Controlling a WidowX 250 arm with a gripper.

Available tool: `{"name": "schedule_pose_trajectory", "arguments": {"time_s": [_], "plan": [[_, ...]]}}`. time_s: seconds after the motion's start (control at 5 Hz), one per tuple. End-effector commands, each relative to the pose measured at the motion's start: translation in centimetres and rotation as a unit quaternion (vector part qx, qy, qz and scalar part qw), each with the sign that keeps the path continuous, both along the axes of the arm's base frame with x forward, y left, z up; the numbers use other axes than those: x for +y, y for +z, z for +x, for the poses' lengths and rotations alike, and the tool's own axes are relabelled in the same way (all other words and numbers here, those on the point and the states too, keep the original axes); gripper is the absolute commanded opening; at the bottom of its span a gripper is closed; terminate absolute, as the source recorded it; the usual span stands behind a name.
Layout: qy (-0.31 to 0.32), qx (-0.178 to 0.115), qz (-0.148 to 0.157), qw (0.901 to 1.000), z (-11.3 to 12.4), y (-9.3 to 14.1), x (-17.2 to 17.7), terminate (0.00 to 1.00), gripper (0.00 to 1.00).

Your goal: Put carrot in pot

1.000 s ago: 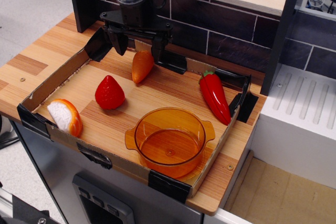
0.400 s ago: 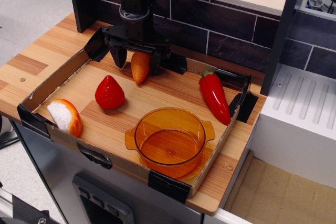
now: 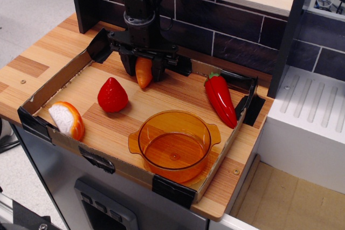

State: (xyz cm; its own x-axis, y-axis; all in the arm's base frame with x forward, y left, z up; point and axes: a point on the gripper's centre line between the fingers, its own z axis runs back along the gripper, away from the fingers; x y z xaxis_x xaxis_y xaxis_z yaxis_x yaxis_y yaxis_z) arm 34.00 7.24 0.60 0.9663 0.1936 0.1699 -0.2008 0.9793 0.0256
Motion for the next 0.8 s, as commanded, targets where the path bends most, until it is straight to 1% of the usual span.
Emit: {"name": "schedule_pose_trajectory", "arguments": {"time_s": [0.0,0.2,0.4,0.6], "plan": [[-0.036,-0.101,-0.046,0.9932,-1.4,8.8,-3.7,0.00,0.00],[-0.059,-0.081,-0.072,0.9924,-4.0,10.1,-6.2,0.00,0.00],[-0.101,-0.043,-0.075,0.9912,-7.5,9.6,-8.9,0.00,0.00],[-0.134,-0.024,-0.062,0.9888,-9.8,8.1,-10.2,0.00,0.00]]}}
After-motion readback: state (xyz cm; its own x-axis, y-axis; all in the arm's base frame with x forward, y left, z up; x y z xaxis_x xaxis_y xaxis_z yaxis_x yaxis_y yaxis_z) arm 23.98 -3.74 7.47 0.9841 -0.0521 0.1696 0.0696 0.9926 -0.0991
